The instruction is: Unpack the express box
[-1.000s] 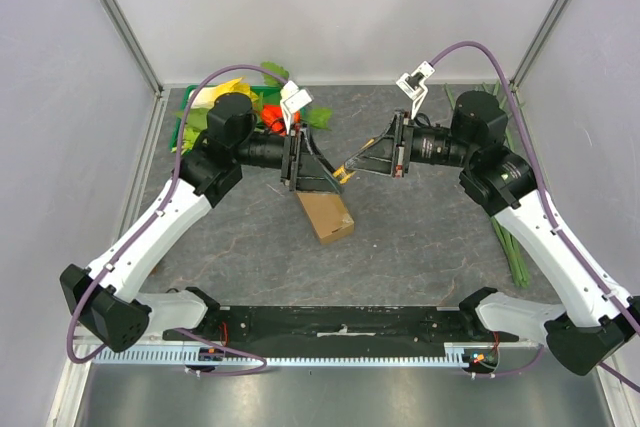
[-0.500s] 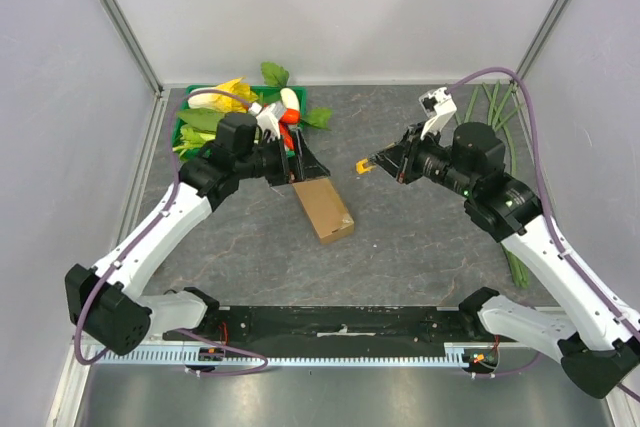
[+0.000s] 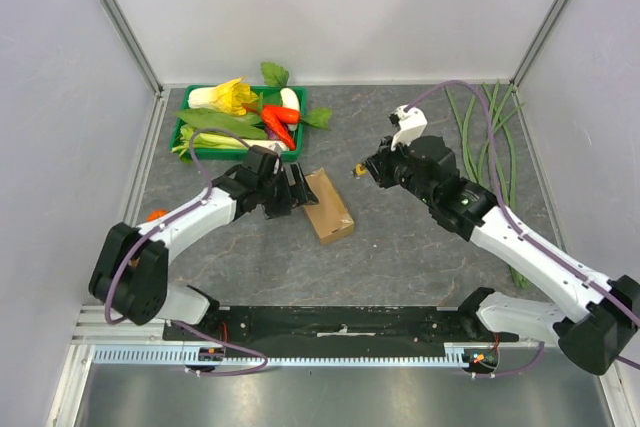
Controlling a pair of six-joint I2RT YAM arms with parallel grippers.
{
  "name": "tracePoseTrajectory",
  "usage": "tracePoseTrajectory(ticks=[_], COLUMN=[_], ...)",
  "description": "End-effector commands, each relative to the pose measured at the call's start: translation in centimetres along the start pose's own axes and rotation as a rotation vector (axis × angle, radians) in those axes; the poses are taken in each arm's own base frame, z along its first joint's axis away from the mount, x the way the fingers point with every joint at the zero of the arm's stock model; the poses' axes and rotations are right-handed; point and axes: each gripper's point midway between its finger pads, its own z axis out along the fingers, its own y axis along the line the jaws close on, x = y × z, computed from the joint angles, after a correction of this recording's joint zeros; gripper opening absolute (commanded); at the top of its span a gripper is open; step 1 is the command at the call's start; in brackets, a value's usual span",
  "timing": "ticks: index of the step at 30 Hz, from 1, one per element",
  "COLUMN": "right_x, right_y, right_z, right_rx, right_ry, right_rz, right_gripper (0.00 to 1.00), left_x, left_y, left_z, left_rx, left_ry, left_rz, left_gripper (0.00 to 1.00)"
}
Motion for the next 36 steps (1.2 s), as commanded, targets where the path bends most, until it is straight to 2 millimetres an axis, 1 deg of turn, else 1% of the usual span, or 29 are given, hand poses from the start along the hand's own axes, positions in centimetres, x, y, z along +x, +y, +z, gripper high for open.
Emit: tracePoseTrajectory(ticks=[1,2,4,5,6,7,8,9,10,12,13,15,16,17,18,19,20,21,22,24,25,26,28,29,30,31,33,35,36], right_x=[-0.2,0.2,0.6,1.0,1.3,1.5,2.0,2.3,2.5,2.5,2.3,2.4,2.2,2.5,2.6,2.6,3.1,3.0,3.1,3.3,3.5,3.7,4.3,4.2,4.8,4.8,5.4,5.9,6.1], right_y=[-0.6,-0.5,-0.3,0.0,0.0,-0.2,-0.1,-0.2,-0.4,0.1,0.3,0.3,0.3,0.3,0.2,0.0,0.0,-0.5,-0.6,-0.8,-1.0,-1.1,-1.5,-1.6,-1.9,-2.1,-2.4,-2.6,-2.5], right_z=[1.7,2.0,2.4,2.6,2.8,3.1,3.4,3.6,3.8,4.3,4.5,4.9,5.1,5.4,5.6,5.8,6.0,6.1,6.1,6.2,6.2,6.2,6.0,5.8,5.7,5.6,5.6,5.9,6.0], right_rx=[0.040,0.036,0.028,0.023,0.025,0.037,0.039,0.049,0.060,0.057,0.055,0.083,0.099,0.115,0.128,0.143,0.153,0.184,0.195,0.211,0.219,0.223,0.244,0.247,0.256,0.263,0.272,0.279,0.276], right_ry=[-0.052,-0.046,-0.051,-0.044,-0.037,-0.041,-0.031,-0.028,-0.030,-0.049,-0.071,-0.086,-0.096,-0.090,-0.088,-0.094,-0.088,-0.096,-0.098,-0.097,-0.095,-0.092,-0.081,-0.085,-0.076,-0.081,-0.078,-0.072,-0.071], right_rz=[-0.032,-0.034,-0.022,-0.021,-0.023,-0.024,-0.028,-0.028,-0.034,-0.040,-0.045,-0.053,-0.050,-0.057,-0.059,-0.060,-0.056,-0.050,-0.046,-0.037,-0.034,-0.033,-0.024,-0.019,-0.018,-0.013,-0.010,-0.004,0.001], right_gripper=[0.00,0.00,0.00,0.00,0.00,0.00,0.00,0.00,0.00,0.00,0.00,0.00,0.00,0.00,0.00,0.00,0.00,0.00,0.00,0.00,0.00,0.00,0.00,0.00,0.00,0.00,0.00,0.00,0.00], left_x=[-2.2,-2.0,-2.4,-2.0,-1.9,-2.3,-2.2,-2.0,-2.6,-2.8,-3.5,-3.2,-3.6,-3.1,-3.5,-3.3,-2.7,-3.0,-2.8,-2.5,-2.3,-2.1,-1.5,-1.3,-1.0,-0.8,-0.8,-0.7,-0.9], left_y=[-1.3,-0.9,-1.3,-0.8,-0.9,-1.2,-1.3,-0.9,-1.1,-0.8,-0.9,-0.3,-0.1,0.1,-0.2,0.2,0.5,0.3,0.6,0.7,0.8,0.9,1.2,1.3,1.4,1.2,1.5,1.5,1.3], left_z=[3.0,4.0,4.9,5.9,6.3,6.7,6.9,7.5,7.6,7.9,7.9,7.9,8.2,8.2,8.3,8.8,8.7,8.8,9.0,8.8,8.7,8.7,8.6,8.6,8.5,8.5,8.7,8.7,8.5], left_rx=[0.079,0.073,0.100,0.090,0.099,0.118,0.126,0.117,0.122,0.122,0.123,0.105,0.096,0.095,0.100,0.091,0.080,0.083,0.079,0.086,0.085,0.102,0.105,0.110,0.120,0.143,0.128,0.124,0.126], left_ry=[-0.078,-0.063,-0.055,-0.031,-0.019,-0.030,-0.016,0.001,-0.006,0.001,-0.008,0.033,0.047,0.086,0.090,0.114,0.148,0.154,0.165,0.190,0.199,0.212,0.239,0.244,0.255,0.261,0.259,0.264,0.260], left_rz=[-0.056,-0.064,-0.083,-0.096,-0.107,-0.107,-0.114,-0.124,-0.124,-0.102,-0.092,-0.047,-0.037,-0.001,0.020,0.030,0.052,0.069,0.081,0.138,0.159,0.205,0.235,0.253,0.262,0.278,0.273,0.259,0.251], left_gripper=[0.88,0.88,0.87,0.86,0.86,0.86,0.85,0.84,0.82,0.81,0.81,0.81,0.83,0.83,0.84,0.85,0.83,0.80,0.73,0.67,0.62,0.60,0.59,0.58,0.54,0.53,0.54,0.60,0.67])
